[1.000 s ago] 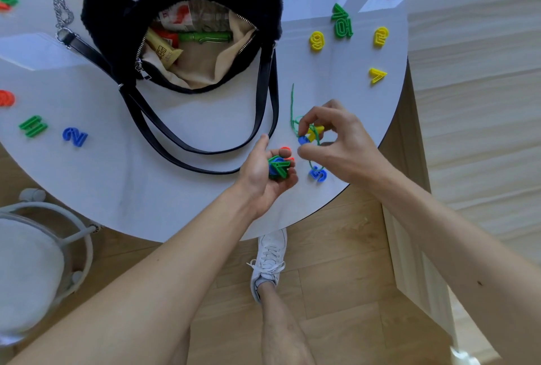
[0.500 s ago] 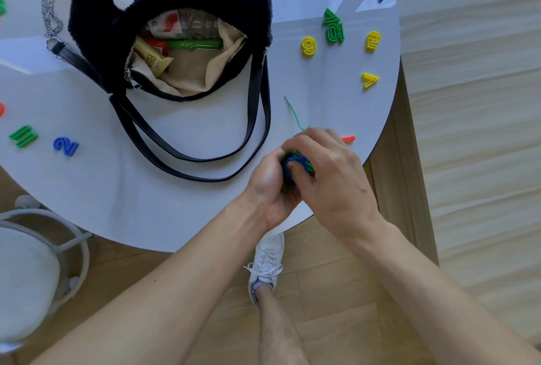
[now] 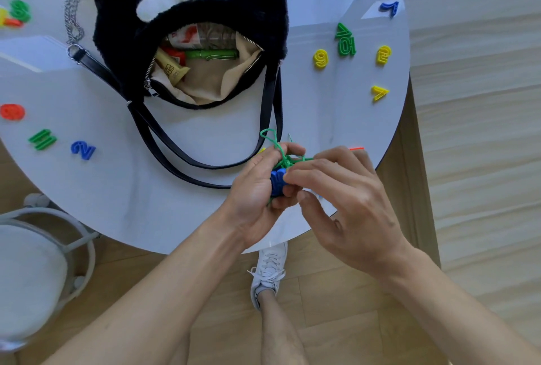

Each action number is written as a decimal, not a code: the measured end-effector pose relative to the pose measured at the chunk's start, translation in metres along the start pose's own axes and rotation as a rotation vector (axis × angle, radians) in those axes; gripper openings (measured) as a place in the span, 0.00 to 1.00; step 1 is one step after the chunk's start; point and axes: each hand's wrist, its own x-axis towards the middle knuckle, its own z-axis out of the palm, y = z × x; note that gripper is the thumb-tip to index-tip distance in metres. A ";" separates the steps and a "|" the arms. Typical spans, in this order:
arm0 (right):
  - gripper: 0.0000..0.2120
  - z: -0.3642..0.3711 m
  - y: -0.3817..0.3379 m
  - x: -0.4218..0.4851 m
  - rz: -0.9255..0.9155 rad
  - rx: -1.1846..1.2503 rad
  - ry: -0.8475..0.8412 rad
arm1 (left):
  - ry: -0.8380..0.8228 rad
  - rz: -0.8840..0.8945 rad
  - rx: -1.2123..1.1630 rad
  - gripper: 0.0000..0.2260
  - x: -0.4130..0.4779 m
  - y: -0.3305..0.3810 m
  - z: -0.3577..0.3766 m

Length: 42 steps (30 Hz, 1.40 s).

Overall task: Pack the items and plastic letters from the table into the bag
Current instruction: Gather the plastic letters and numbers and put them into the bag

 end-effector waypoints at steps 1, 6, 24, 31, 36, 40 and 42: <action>0.08 -0.002 -0.002 0.001 0.004 0.019 0.022 | -0.028 0.005 0.023 0.12 -0.003 0.004 -0.002; 0.29 -0.021 -0.008 0.019 0.282 0.331 0.061 | -0.179 -0.016 0.276 0.13 -0.026 0.027 -0.012; 0.08 0.026 -0.024 0.076 1.292 1.130 -0.163 | 0.052 0.048 0.488 0.12 -0.023 0.129 -0.066; 0.12 0.050 -0.032 0.210 1.313 1.225 0.070 | 0.364 0.014 0.226 0.11 0.058 0.163 -0.054; 0.17 0.052 -0.030 0.253 1.333 1.202 -0.015 | 0.441 0.007 -0.040 0.17 0.077 0.185 -0.046; 0.21 0.053 -0.021 0.248 1.287 1.305 -0.090 | 0.268 0.022 -0.201 0.21 0.066 0.188 -0.045; 0.20 0.051 -0.017 0.238 1.246 1.264 -0.098 | 0.202 0.040 -0.213 0.17 0.059 0.186 -0.047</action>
